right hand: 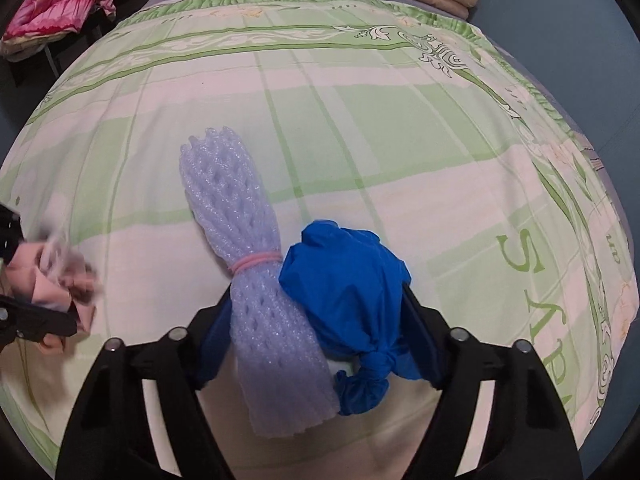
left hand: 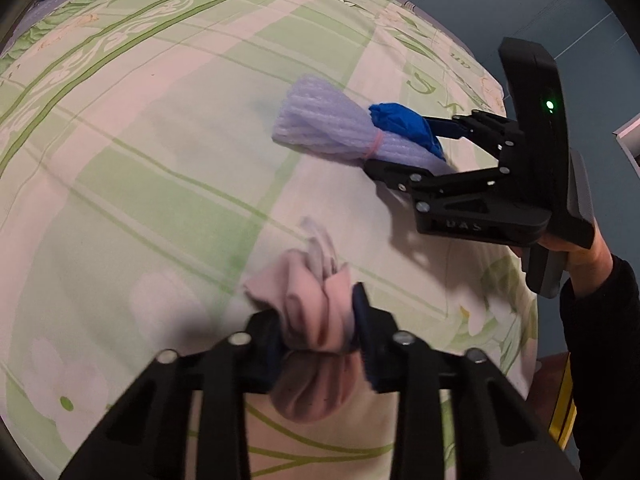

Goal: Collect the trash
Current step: 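Grasp the pink tissue with the left tool while the right tool grasps the lavender net and blue glove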

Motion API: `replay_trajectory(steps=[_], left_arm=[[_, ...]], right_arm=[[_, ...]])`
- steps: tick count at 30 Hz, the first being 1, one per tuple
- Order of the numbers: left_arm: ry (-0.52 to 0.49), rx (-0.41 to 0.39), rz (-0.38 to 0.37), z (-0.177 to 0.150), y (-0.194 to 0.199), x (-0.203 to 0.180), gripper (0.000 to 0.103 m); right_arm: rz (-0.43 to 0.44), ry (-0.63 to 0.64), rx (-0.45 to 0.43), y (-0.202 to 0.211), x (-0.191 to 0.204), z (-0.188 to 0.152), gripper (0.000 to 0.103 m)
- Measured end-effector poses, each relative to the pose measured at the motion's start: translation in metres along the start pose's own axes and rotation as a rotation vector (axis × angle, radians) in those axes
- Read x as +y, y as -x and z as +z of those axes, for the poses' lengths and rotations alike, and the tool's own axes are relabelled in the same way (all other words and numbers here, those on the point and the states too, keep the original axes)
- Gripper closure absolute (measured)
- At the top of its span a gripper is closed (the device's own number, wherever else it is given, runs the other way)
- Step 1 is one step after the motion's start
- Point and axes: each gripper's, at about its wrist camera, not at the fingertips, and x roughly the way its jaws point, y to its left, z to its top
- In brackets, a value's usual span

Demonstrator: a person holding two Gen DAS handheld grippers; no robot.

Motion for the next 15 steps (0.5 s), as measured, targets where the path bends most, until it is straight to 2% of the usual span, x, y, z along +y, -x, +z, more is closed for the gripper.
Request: replay_trajectory(steps=[2, 5, 6, 9, 15], left_arm=[[-0.014, -0.005, 0.008, -0.002, 0.001, -0.004, 0.079], [-0.04, -0.005, -0.003, -0.004, 0.003, -0.012, 0.081], [-0.043, -0.004, -0.012, -0.005, 0.004, -0.014, 0.082], [-0.04, -0.011, -0.028, -0.007, 0.009, -0.015, 0.082], [-0.042, -0.055, -0.061, -0.011, 0.031, -0.016, 0.082]], right_arm=[[0.011, -0.017, 0.004, 0.0, 0.002, 0.001, 0.047], [0.012, -0.029, 0.001, 0.002, 0.004, 0.002, 0.066], [0.02, -0.036, -0.004, 0.004, 0.004, 0.003, 0.068], [0.05, -0.097, -0.024, 0.01, -0.001, 0.004, 0.072], [0.106, -0.17, -0.076, 0.038, -0.002, 0.005, 0.074]])
